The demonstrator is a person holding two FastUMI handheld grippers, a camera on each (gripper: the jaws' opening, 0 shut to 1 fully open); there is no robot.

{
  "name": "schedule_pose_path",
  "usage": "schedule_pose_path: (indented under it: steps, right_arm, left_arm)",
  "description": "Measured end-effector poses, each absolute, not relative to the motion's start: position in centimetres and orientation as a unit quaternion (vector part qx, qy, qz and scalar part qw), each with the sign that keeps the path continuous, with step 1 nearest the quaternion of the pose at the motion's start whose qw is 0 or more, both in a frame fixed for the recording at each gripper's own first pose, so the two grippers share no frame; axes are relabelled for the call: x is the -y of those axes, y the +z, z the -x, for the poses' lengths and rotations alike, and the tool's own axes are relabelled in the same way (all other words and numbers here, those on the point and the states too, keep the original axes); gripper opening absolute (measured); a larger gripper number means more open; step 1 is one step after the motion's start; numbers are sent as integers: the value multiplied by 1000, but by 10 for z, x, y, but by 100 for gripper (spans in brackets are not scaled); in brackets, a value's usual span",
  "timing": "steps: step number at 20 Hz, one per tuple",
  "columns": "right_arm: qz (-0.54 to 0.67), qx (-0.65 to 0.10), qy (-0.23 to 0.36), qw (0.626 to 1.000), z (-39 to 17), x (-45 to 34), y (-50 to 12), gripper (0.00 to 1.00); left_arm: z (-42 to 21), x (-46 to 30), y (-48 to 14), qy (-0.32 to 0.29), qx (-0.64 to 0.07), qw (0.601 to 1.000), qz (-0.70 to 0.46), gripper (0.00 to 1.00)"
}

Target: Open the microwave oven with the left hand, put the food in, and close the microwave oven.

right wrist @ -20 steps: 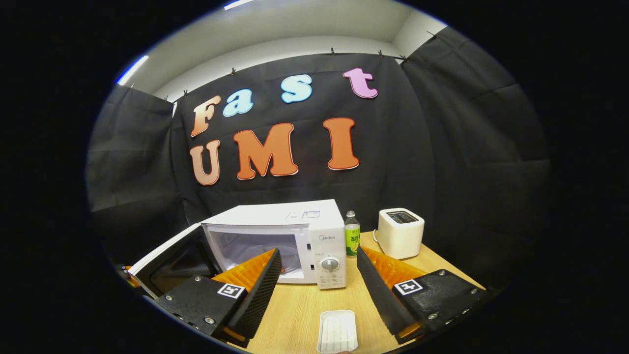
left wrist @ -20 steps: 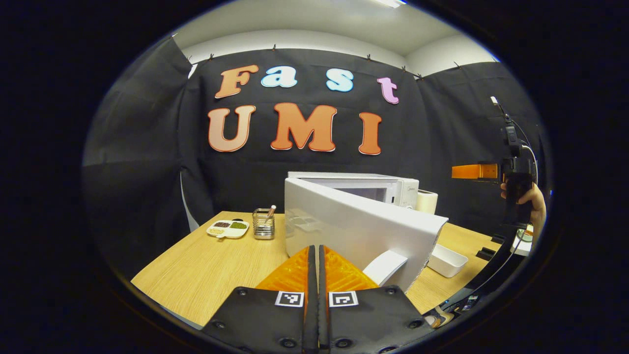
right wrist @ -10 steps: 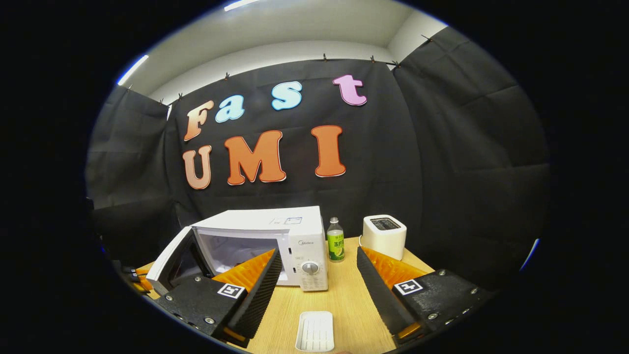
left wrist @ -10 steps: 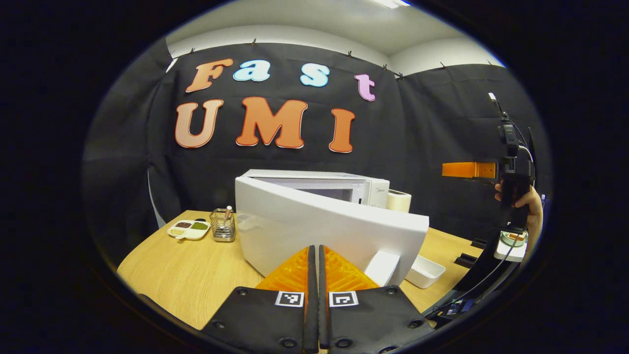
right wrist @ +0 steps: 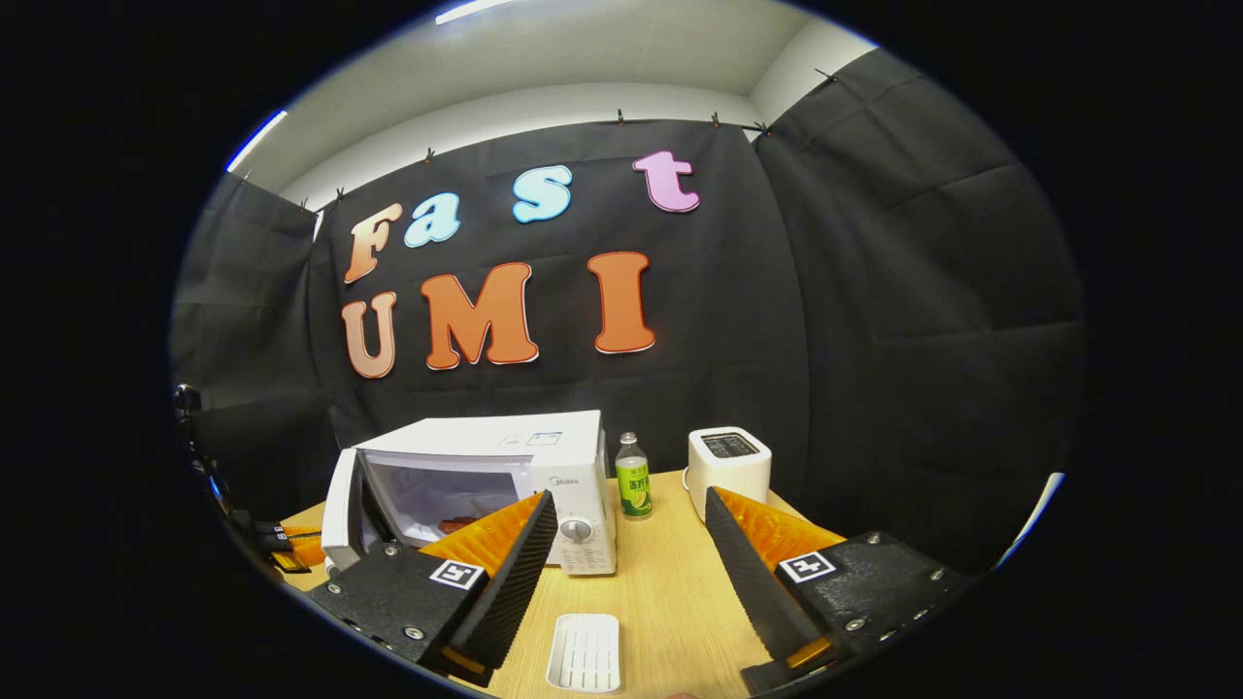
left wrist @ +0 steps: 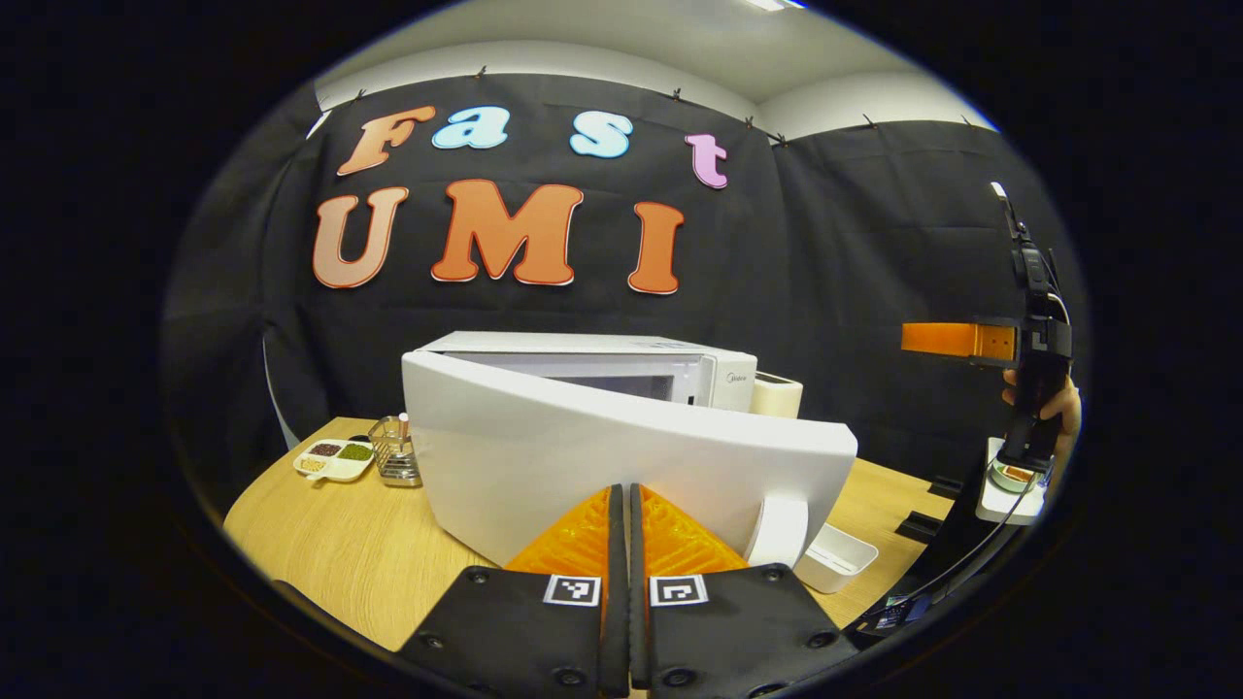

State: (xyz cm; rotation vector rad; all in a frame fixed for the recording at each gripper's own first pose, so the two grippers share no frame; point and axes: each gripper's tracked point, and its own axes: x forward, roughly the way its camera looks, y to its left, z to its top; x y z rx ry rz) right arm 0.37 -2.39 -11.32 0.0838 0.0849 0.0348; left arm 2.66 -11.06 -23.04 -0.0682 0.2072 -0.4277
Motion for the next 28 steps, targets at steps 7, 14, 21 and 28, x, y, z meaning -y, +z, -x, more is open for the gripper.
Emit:
schedule_pose_path:
  steps: [7, 14, 21, 28]
  right_arm:
    - [-31, -48, -2, 998, -10, 52, -119, 95]
    - [-28, -44, -9, 999, -11, 69, -118, 95]
    - [-25, -33, -18, 999, -13, 82, -115, 95]
    - [-27, -37, -23, 999, -14, 91, -125, 95]
  left_arm:
    - [-66, 137, -233, -209, -99, 972, 35, 5]
    - [-124, 155, -236, -195, -96, 976, 14, 5]
    - [-166, 174, -247, -183, -103, 978, 4, 5]
    - [-192, 189, -255, -153, -108, 982, -3, 5]
